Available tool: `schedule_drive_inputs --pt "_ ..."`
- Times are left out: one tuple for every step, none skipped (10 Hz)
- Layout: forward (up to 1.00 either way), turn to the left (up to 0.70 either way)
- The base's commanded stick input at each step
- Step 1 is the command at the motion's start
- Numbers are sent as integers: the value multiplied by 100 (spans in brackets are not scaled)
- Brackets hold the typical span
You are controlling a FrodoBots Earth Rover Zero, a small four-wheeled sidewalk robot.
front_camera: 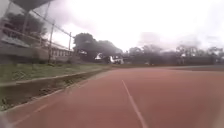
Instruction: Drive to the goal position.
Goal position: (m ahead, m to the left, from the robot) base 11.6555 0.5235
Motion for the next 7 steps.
schedule_drive_inputs --pt "21 0" --pt "53 1" --pt "70 1" --pt "70 1" --pt "70 1" --pt "70 1" --pt "70 1"
